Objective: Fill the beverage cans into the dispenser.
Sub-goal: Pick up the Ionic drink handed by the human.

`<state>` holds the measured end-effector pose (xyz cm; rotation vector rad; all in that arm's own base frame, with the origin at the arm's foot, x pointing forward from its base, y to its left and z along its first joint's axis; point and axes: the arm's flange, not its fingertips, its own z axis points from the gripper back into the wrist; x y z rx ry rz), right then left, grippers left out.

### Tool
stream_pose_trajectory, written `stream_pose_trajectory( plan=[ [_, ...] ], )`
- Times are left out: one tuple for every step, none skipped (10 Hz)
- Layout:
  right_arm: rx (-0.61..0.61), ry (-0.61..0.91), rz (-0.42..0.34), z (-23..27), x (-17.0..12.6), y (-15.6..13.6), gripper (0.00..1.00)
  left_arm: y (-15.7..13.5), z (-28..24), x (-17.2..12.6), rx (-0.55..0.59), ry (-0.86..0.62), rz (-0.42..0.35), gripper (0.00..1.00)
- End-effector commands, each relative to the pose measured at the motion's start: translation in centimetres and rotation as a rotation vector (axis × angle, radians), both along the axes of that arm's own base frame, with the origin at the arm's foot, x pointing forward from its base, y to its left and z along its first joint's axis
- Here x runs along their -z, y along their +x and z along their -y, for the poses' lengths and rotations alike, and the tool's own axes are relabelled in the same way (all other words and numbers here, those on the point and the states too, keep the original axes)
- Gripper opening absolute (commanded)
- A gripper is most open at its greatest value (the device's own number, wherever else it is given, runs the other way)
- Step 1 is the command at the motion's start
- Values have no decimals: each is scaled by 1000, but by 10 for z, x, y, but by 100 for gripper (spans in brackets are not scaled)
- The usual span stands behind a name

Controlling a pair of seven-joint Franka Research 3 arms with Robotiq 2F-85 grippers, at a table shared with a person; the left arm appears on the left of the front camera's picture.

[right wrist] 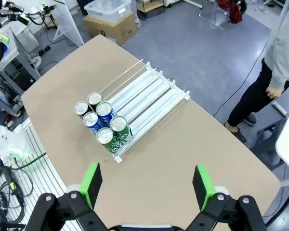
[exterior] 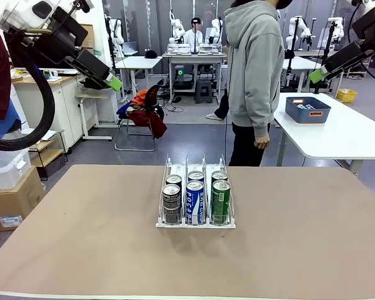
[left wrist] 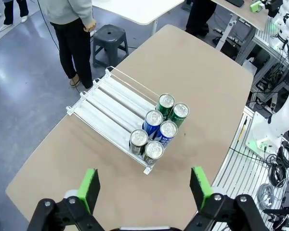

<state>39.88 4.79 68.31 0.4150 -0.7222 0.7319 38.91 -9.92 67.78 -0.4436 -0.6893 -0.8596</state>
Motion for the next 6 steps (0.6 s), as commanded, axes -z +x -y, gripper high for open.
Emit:
stream_pose_trajectory(
  plan=[
    [-8,-2,-45,-5,-18,3,100,0,4,-19,-24,15,-34,100],
    [5,12,-47,-5,-27,5,100,-1,5,-30,-16,2,-65,100],
    [14,21,-41,-4,-35,6,100,-5,6,-39,-7,-3,-47,100],
    [6,25,-34,-4,-42,6,100,-8,6,-48,-15,5,-13,100],
    [11,29,-26,-3,-48,6,100,-10,7,-55,-8,-2,1,100],
    [7,32,-10,-1,-52,5,100,-11,6,-61,-5,-16,7,100]
  ],
)
